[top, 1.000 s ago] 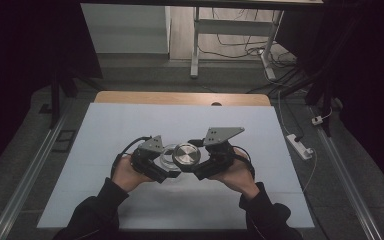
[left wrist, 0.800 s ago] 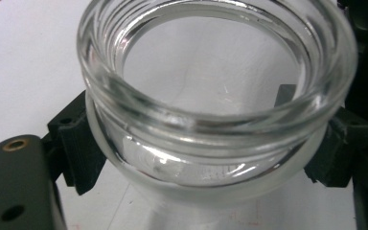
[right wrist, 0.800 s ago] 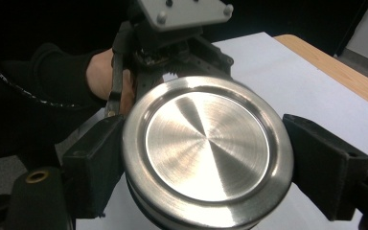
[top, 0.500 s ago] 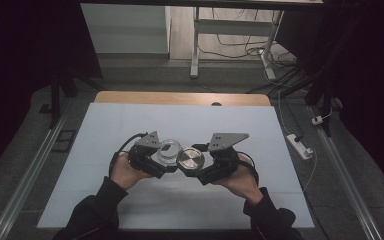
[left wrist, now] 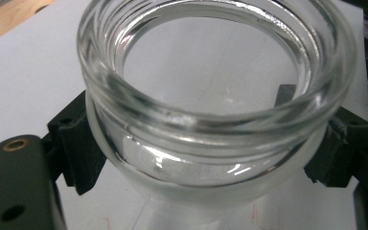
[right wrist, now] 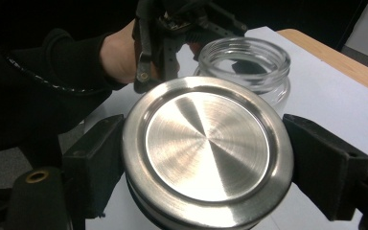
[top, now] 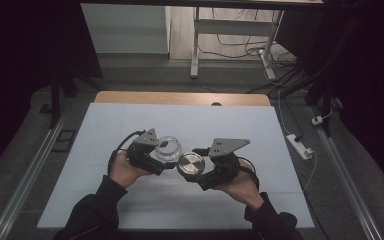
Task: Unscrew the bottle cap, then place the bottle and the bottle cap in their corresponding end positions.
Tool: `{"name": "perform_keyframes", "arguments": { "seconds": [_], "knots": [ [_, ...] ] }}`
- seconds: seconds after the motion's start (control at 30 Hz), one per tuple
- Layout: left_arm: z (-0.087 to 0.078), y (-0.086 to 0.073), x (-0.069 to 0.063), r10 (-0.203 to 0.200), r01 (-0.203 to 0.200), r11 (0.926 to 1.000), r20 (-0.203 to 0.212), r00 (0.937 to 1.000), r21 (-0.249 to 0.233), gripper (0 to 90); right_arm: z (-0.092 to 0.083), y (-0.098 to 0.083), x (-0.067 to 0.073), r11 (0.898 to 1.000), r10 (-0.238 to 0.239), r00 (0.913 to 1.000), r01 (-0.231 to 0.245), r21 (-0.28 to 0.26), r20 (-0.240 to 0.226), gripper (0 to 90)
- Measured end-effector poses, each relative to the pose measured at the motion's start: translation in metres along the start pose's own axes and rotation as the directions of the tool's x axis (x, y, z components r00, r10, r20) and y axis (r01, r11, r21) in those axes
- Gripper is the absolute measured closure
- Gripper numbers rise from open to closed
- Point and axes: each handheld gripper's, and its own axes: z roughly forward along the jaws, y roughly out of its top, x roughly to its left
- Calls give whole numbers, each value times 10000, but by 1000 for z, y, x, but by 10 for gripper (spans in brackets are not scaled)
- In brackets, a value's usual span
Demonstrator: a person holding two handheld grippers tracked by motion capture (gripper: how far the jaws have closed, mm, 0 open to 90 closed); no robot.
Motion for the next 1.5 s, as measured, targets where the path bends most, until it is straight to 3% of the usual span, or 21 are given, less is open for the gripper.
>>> {"name": "perform_keyframes", "arguments": {
  "seconds": [0.83, 1.13, 1.5],
  "knots": [
    [0, 16, 11, 44, -57, 9993, -381, 9993, -360, 160, 2, -21, 18, 9996, -75, 10000, 75, 259, 10, 181],
    [11, 24, 18, 90, -112, 9990, -508, 9987, -435, 160, 5, -31, 25, 9990, -277, 9996, 277, 342, 13, 181],
    [28, 26, 29, -45, 15, 9990, -698, 9976, -440, 160, 17, -42, 28, 9980, -149, 9999, 153, 606, -66, 181]
  ]
}}
